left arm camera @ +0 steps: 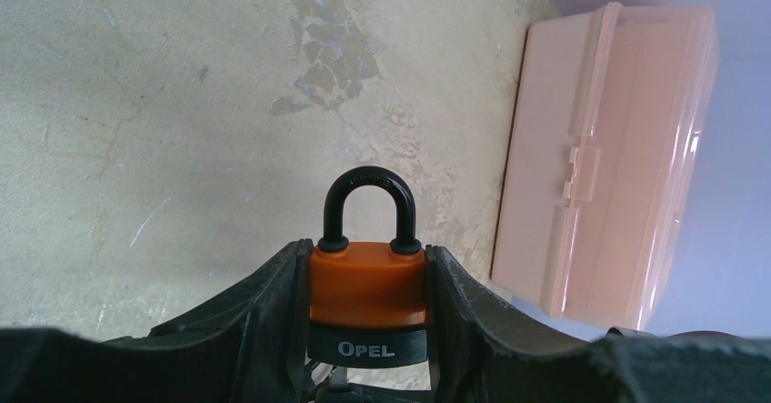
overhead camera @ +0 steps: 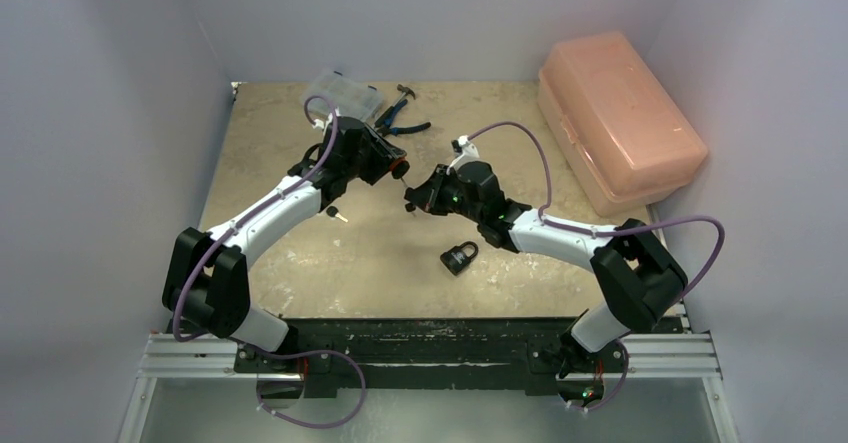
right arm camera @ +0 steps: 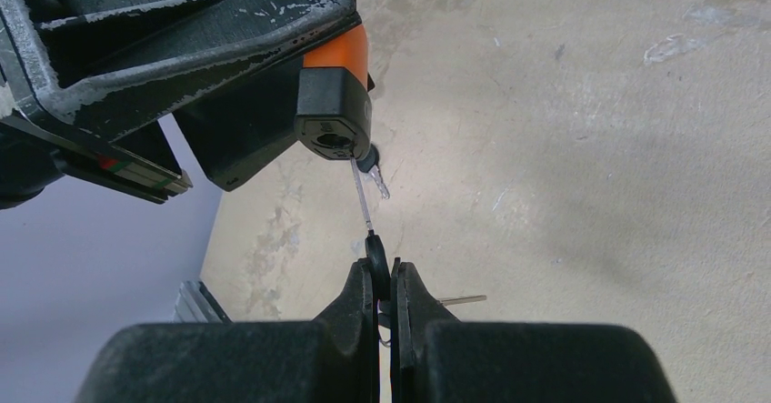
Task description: Unlock with the key
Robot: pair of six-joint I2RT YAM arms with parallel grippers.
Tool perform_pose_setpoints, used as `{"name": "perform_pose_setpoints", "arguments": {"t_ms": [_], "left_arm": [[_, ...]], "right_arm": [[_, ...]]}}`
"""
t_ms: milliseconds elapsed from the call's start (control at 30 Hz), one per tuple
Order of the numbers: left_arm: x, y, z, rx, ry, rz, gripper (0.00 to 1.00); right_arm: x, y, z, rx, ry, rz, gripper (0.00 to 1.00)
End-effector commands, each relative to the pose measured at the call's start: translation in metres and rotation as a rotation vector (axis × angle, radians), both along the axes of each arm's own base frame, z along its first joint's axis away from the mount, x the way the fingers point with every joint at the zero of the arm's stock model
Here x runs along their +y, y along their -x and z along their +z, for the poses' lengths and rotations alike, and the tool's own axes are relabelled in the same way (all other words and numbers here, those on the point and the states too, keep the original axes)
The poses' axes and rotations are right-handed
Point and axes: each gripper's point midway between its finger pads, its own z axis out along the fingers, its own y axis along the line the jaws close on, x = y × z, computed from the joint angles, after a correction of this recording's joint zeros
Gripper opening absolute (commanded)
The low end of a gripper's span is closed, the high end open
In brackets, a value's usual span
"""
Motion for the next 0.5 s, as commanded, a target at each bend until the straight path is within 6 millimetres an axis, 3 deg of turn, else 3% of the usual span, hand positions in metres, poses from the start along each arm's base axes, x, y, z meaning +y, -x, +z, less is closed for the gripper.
{"name": "perform_pose_setpoints", "arguments": {"t_ms": [0, 467], "left_arm": [[-0.003, -0.012, 0.022, -0.086, 0.033, -0.011, 0.00], [-0.003, -0.013, 0.013, -0.062, 0.008, -0.015, 0.00]], "right_arm": [[0.003, -0.010, 0.035, -0.071, -0.058, -0.008, 0.00], [0.001, -0.013, 0.042, -0.087, -0.071, -0.008, 0.00]]}}
